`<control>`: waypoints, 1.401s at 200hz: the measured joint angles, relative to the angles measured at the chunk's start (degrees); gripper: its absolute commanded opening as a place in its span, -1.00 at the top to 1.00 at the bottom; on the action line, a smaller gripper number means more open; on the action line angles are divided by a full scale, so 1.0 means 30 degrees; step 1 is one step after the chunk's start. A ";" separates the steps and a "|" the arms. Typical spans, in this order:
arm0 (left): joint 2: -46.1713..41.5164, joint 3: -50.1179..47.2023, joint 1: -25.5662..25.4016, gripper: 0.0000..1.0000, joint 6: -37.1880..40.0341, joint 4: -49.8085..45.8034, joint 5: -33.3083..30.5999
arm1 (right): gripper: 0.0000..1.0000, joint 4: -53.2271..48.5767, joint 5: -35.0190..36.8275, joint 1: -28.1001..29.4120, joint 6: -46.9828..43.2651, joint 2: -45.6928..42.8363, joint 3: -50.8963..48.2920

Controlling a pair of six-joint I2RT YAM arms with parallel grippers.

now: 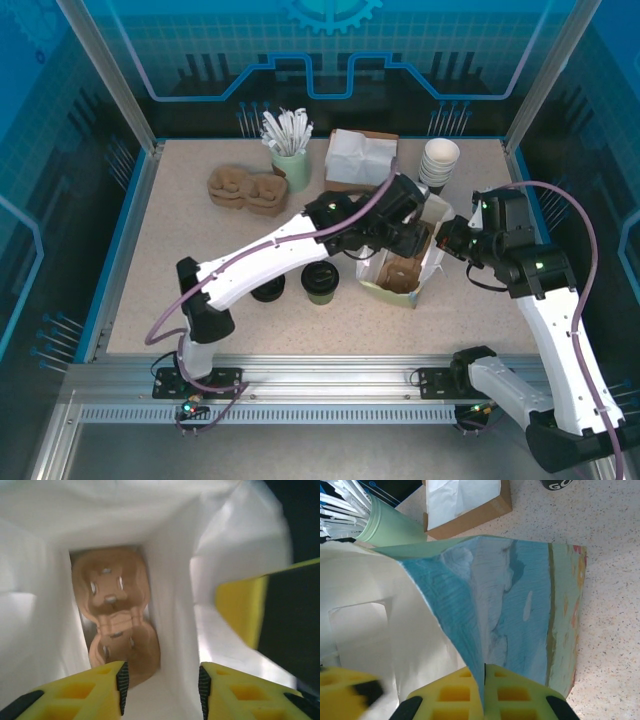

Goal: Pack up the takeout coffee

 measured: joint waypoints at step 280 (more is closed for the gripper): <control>0.3279 -0.2084 0.0240 0.22 -0.0954 0.1821 0.1064 | 1.00 0.0867 -0.1304 0.0000 0.1137 -0.1239 -0.1370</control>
